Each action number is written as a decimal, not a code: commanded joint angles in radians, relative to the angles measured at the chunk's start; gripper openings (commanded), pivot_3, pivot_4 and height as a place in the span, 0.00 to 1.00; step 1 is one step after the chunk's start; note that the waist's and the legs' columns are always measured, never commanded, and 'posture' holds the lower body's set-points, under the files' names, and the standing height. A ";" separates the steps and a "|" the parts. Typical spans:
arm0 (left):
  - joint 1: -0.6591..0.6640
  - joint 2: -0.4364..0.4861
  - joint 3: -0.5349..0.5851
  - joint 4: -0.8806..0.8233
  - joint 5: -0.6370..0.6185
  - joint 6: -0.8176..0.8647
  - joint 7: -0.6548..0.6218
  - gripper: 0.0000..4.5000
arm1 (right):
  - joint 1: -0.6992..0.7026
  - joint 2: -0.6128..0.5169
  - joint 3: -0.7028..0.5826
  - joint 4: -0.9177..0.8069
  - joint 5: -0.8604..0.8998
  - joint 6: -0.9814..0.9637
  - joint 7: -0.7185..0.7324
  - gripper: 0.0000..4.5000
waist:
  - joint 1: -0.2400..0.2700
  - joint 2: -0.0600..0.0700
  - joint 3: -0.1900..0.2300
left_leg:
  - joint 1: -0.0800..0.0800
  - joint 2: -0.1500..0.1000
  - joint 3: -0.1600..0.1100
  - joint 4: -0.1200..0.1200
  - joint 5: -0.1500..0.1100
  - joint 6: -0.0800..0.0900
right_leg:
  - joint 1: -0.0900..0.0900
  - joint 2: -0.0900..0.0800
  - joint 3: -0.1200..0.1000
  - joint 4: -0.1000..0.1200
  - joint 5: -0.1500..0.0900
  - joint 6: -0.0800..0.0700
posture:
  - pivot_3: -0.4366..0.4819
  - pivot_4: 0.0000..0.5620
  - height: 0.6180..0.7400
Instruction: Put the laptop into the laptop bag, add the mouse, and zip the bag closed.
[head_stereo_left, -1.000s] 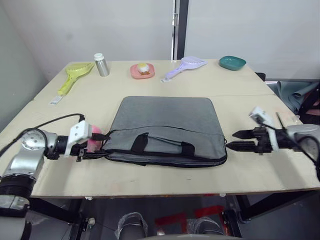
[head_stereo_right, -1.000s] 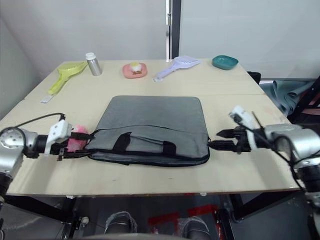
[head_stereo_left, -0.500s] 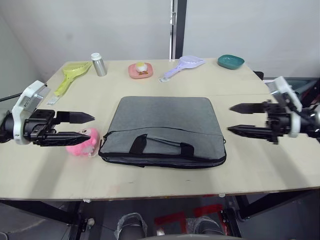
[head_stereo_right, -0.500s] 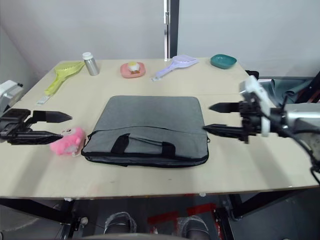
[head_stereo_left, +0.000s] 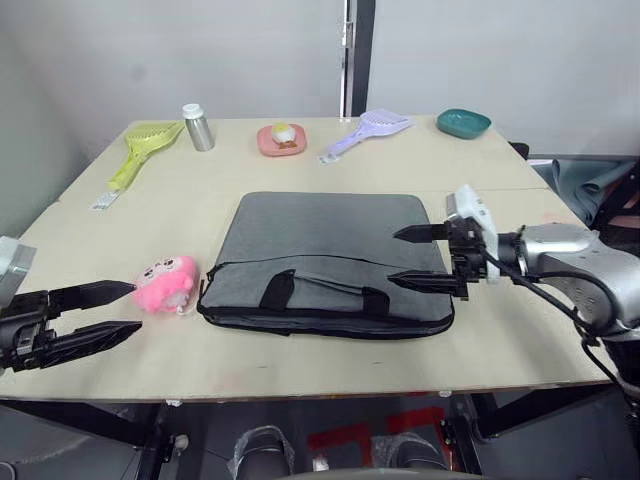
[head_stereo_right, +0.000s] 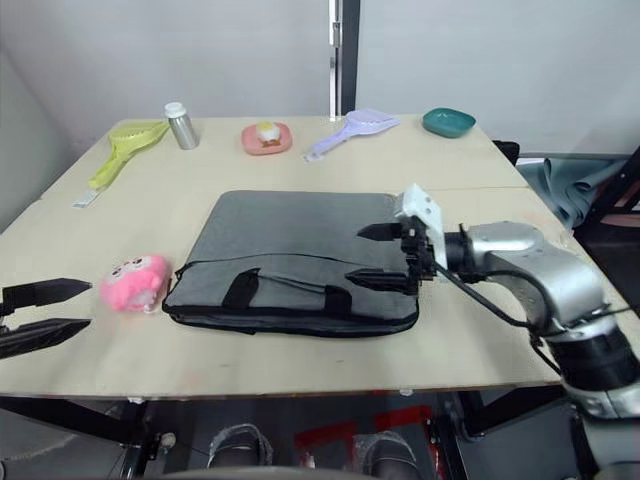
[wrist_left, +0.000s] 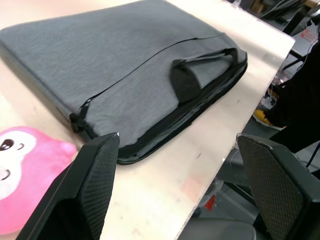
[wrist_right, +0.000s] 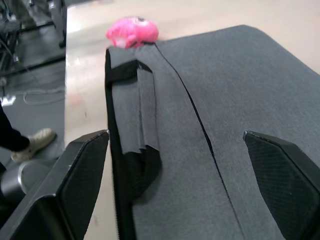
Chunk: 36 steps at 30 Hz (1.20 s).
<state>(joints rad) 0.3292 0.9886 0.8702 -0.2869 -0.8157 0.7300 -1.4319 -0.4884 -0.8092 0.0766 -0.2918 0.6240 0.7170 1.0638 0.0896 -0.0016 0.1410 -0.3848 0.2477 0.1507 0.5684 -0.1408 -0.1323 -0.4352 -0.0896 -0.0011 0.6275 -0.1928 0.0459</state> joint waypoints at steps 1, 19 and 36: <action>-0.021 -0.009 0.027 -0.135 -0.108 0.020 0.025 0.88 | -0.073 0.051 0.060 0.120 -0.069 -0.062 0.032 0.87 | -0.001 0.000 0.000 | 0.001 0.000 0.000 0.000 0.000 0.000 | 0.000 0.000 0.000 0.001 0.000 0.000 | 0.48 0.27 1.00; -0.165 0.063 -0.095 -0.226 -0.243 0.051 0.087 0.88 | -0.090 0.242 0.311 0.459 -0.380 -0.244 0.084 0.02 | -0.022 -0.003 -0.004 | 0.000 0.000 -0.001 0.004 0.000 0.000 | 0.001 0.001 0.000 0.004 0.000 -0.001 | 0.48 0.27 1.00; -0.206 0.010 -0.152 0.074 -0.143 0.037 0.184 0.88 | 0.065 0.316 0.214 0.567 -0.344 -0.307 0.128 0.02 | -0.033 -0.010 -0.038 | 0.017 0.000 -0.003 0.004 -0.001 -0.001 | 0.018 0.001 -0.001 0.002 0.000 0.000 | 0.48 0.27 1.00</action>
<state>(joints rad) 0.1318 1.0003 0.7171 -0.2568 -0.9859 0.7927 -1.2642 -0.4748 -0.4846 0.2400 0.2436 0.3103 0.3576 1.1696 0.0567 -0.0119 0.1028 -0.3676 0.2482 0.1474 0.5726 -0.1417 -0.1334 -0.4169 -0.0886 -0.0022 0.6301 -0.1933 0.0461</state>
